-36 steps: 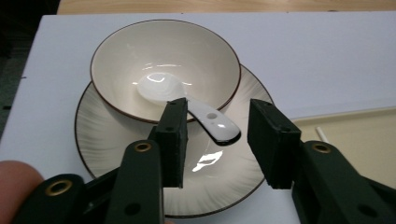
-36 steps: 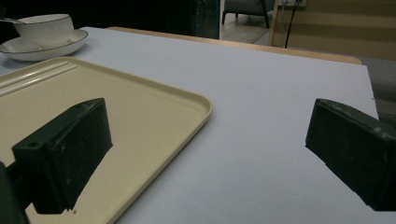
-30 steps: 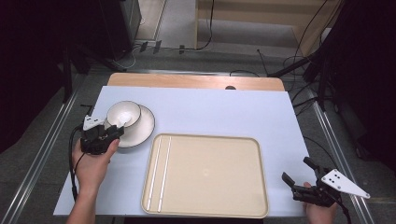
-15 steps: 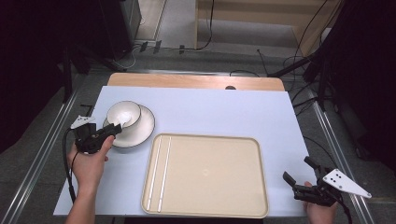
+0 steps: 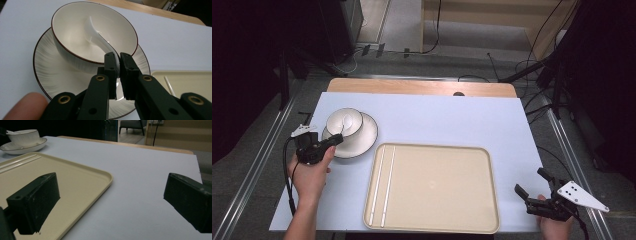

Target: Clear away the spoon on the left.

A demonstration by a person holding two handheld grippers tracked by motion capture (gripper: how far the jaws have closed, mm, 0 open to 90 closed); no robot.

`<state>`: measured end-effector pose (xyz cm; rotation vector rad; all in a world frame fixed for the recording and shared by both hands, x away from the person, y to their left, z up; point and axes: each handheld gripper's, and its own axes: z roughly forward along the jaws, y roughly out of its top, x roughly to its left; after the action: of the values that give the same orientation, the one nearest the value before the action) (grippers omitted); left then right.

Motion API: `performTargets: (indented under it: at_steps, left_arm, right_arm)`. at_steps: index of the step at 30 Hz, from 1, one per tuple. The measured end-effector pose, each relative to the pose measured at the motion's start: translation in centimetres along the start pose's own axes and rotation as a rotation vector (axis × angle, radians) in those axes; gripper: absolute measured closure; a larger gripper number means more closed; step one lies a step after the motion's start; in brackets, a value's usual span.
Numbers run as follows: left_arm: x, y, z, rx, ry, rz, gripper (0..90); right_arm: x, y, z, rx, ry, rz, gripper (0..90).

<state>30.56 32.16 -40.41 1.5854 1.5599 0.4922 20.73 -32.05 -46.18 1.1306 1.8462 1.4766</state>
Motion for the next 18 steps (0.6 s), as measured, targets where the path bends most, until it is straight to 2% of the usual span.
performTargets:
  at_steps: [3,7,12,18]
  left_arm:
    - [-0.20,-0.10,0.06,-0.009,0.020,0.022,86.1]
    - [-0.04,-0.25,0.11,-0.026,0.027,0.030,86.6]
    - [0.02,-0.45,0.00,-0.039,0.029,0.064,87.2]
    - [0.03,-0.31,-0.59,-0.057,0.022,0.081,87.5]
  right_arm:
    - [-0.06,-0.05,0.00,0.000,0.002,-0.002,0.2]
    - [-0.02,-0.04,0.02,0.000,0.002,-0.001,0.2]
    - [-0.02,-0.09,0.12,0.004,0.005,0.002,0.2]
    - [-0.05,-0.07,-0.01,0.001,0.000,-0.004,0.2]
